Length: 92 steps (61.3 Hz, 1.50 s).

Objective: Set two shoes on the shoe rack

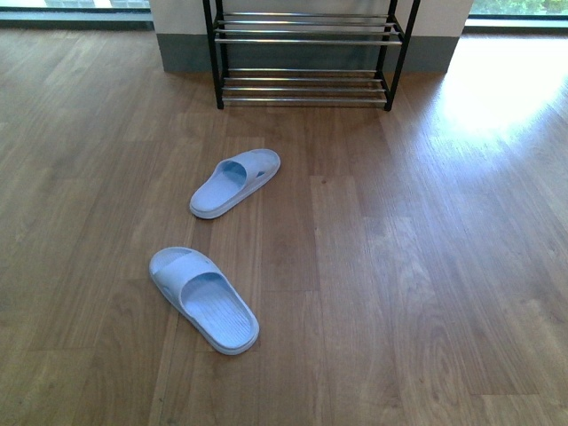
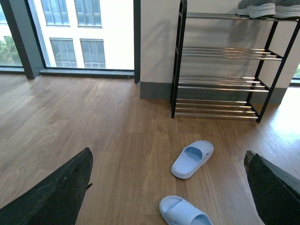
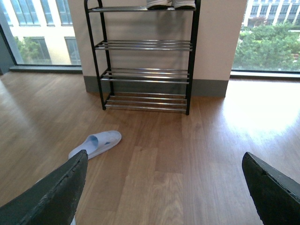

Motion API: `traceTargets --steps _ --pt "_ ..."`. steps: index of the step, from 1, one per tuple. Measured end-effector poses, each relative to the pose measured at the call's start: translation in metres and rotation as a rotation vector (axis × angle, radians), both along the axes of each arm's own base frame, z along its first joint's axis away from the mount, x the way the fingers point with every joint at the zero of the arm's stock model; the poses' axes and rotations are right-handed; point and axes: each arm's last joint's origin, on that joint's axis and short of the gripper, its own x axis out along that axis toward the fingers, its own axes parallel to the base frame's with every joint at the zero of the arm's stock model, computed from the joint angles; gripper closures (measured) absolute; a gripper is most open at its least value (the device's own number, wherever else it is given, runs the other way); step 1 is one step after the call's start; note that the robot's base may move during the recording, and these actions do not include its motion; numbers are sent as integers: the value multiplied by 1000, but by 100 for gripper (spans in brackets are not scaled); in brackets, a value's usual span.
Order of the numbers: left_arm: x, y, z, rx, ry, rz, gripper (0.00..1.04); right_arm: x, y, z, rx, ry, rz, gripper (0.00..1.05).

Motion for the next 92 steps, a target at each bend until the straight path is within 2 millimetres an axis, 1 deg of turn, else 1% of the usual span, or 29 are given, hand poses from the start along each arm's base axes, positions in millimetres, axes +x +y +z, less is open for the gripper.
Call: traceTargets --steps 84,87,92 --pt "0 0 0 0 0 0 9 0 0 0 -1 1 -8 9" --pt "0 0 0 0 0 0 9 3 0 3 -28 -14 -97 9" --pt "0 0 0 0 0 0 9 15 1 -3 -63 58 -69 9"
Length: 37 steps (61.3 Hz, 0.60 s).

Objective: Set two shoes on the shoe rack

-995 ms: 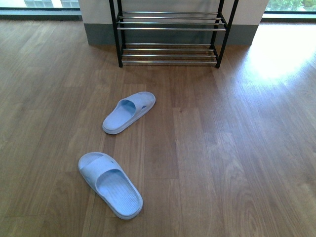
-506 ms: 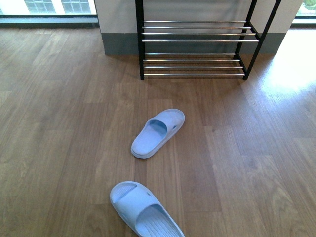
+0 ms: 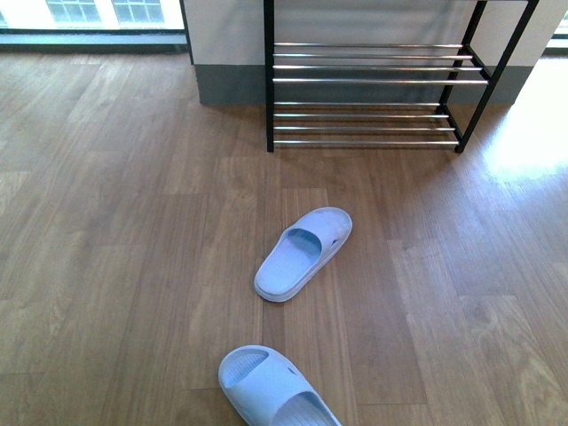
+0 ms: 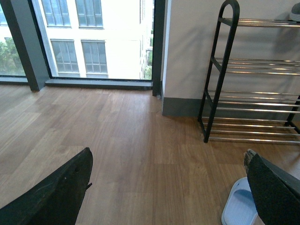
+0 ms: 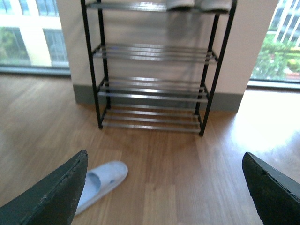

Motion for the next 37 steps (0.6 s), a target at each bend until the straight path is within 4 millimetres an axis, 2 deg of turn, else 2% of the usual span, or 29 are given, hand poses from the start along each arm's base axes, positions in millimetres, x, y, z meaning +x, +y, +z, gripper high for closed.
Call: traceTargets --steps 10,25,29,37 --pt "0 0 0 0 0 0 9 40 -4 -25 -85 151 55 9" --pt "0 0 0 0 0 0 9 94 -3 -109 -219 399 185 9" --pt "0 0 0 0 0 0 9 97 -3 -131 -221 472 200 9" --pt "0 0 0 0 0 0 9 96 -3 -141 -216 515 205 9"
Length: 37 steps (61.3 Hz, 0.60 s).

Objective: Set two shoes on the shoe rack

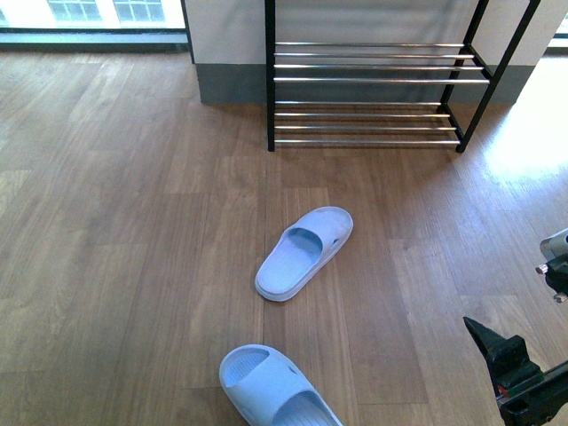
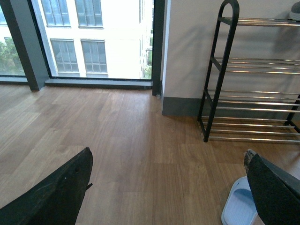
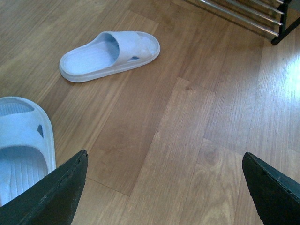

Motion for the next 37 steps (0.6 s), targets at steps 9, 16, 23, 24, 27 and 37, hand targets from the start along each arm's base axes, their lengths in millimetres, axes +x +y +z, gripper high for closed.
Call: traceTargets --steps 9,16,23,24,27,37 --pt "0 0 0 0 0 0 9 29 11 -49 -28 99 71 9" --pt "0 0 0 0 0 0 9 28 28 -118 -60 283 169 9" --pt "0 0 0 0 0 0 9 21 37 -144 -69 352 202 9" --pt "0 0 0 0 0 0 9 21 37 -144 -67 353 203 9" --pt "0 0 0 0 0 0 9 26 39 -150 -48 364 217 9" --pt "0 0 0 0 0 0 9 31 41 -161 1 403 232 9"
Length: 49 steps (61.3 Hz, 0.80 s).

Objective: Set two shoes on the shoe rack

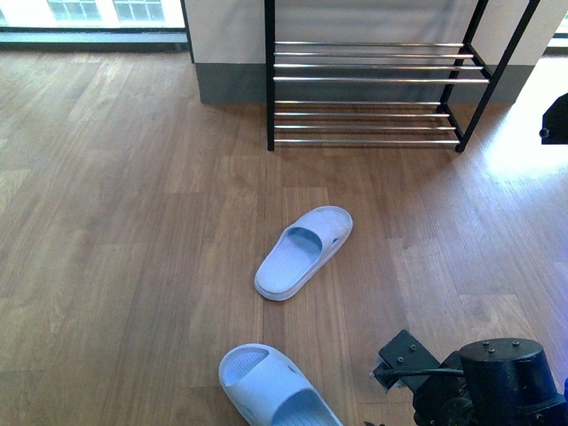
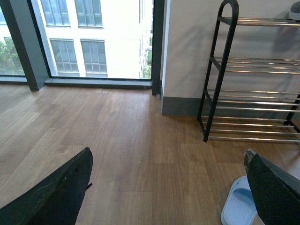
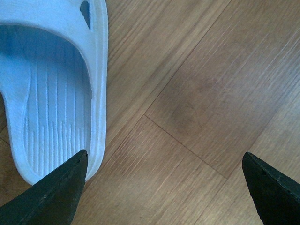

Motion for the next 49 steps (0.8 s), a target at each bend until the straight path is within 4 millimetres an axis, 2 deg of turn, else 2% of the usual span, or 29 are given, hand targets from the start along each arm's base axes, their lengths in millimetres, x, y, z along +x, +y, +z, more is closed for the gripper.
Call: traceTargets --steps 12,30,49 --pt "0 0 0 0 0 0 9 10 5 -12 -25 -19 -41 9" --pt "0 0 0 0 0 0 9 33 41 -34 51 -33 -85 9" --pt "0 0 0 0 0 0 9 49 54 -55 111 -5 -73 9"
